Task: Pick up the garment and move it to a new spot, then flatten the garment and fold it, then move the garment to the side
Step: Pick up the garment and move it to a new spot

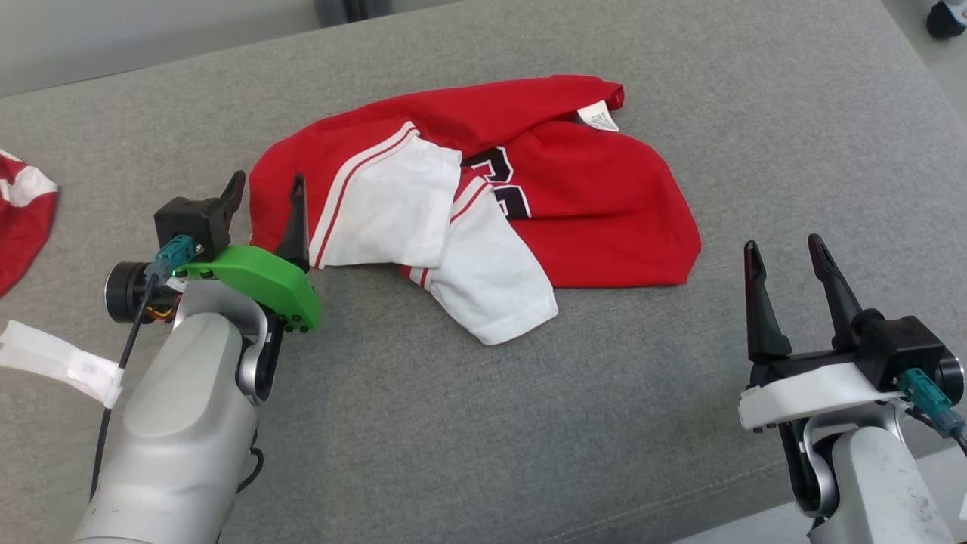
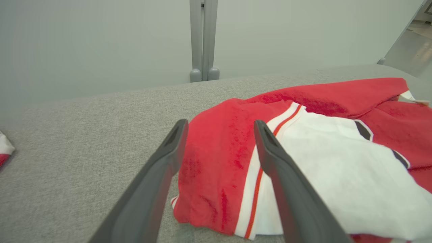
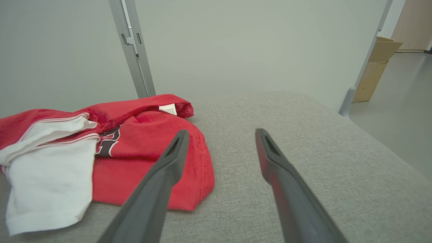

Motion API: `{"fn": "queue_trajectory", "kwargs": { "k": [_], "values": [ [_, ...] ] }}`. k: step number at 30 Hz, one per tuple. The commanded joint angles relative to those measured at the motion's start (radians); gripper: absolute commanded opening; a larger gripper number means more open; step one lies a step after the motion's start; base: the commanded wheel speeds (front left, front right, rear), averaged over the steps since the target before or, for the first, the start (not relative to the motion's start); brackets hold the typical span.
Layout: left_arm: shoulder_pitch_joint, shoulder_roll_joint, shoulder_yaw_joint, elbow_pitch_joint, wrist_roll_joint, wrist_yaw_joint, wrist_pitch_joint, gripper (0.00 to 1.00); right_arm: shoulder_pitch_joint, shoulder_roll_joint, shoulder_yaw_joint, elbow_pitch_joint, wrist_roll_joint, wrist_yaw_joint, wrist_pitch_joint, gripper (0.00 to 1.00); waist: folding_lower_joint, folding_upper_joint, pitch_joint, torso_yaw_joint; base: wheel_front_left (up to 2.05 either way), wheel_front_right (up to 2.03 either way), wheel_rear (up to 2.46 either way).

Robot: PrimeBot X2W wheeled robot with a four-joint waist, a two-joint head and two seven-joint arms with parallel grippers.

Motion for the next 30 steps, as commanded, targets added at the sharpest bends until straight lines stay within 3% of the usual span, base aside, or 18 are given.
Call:
{"fn": "queue_trajectory", "kwargs": {
  "k": [1, 8, 17, 30],
  "values": [
    [0.008, 0.005, 0.011, -0.025, 0.014, -0.003, -0.006, 1.00, 0.017, -0.003, 0.002, 0.005, -0.011, -0.001, -0.003, 1.00, 0.0000, 0.0000, -0.043, 0.035, 0.00, 0.00, 0.00],
    [0.144, -0.016, 0.064, -0.164, 0.052, -0.005, -0.005, 1.00, 0.047, -0.003, -0.011, 0.017, -0.035, -0.001, -0.003, 1.00, 0.0000, 0.0000, -0.142, 0.089, 0.00, 0.00, 0.00],
    [0.406, -0.050, 0.162, -0.345, 0.114, 0.025, -0.005, 1.00, 0.087, -0.003, -0.006, 0.045, -0.043, -0.001, -0.003, 1.00, 0.0000, 0.0000, -0.239, 0.152, 0.00, 0.00, 0.00],
    [0.685, -0.102, 0.275, -0.574, 0.201, 0.059, -0.005, 1.00, 0.130, -0.003, 0.033, 0.069, -0.009, -0.001, -0.003, 1.00, 0.0000, 0.0000, -0.275, 0.170, 0.00, 0.00, 0.00]
  ]
}}
